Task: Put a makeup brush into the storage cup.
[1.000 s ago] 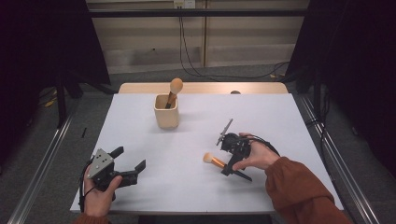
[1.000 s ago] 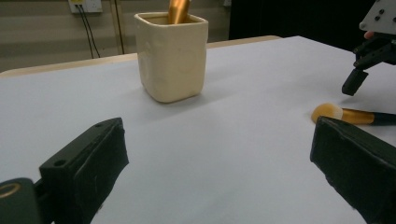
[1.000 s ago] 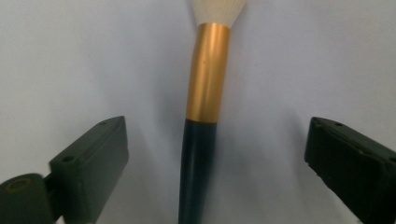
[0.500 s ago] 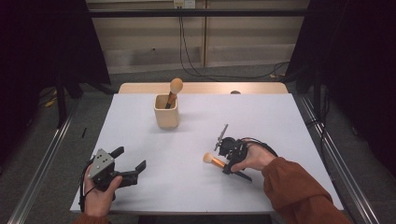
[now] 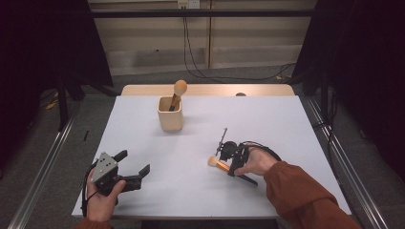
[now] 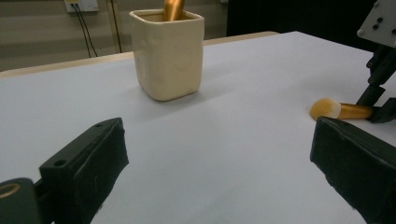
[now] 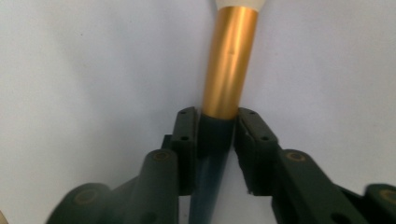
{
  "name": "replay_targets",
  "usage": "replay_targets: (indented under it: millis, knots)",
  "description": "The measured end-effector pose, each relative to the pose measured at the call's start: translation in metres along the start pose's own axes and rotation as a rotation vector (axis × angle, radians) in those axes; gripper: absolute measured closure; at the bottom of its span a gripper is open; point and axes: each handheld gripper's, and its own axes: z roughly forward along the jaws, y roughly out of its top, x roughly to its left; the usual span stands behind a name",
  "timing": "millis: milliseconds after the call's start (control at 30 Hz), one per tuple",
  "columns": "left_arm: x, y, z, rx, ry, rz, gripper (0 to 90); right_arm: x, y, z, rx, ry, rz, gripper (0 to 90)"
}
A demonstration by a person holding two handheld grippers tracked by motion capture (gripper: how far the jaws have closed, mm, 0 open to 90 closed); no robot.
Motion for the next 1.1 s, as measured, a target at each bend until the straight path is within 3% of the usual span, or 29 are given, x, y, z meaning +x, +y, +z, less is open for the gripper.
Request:
replay_targets:
  millis: [167, 567, 900, 1100]
  knots:
    - [0.0, 0.0, 0.0, -0.003, 0.0, -0.005, 3.7, -0.002, -0.002, 0.0, -0.012, 0.009, 0.025, 75.5]
    - [0.0, 0.0, -0.002, -0.003, -0.001, 0.003, 3.6, -0.006, -0.009, -0.004, -0.054, 0.032, 0.031, 75.7]
    - [0.0, 0.001, -0.002, -0.009, 0.001, 0.008, 3.4, -0.018, -0.026, -0.022, -0.181, 0.048, 0.131, 75.7]
    - [0.0, 0.0, -0.002, -0.007, 0.005, 0.009, 3.4, -0.027, -0.035, -0.027, -0.276, 0.091, 0.198, 75.6]
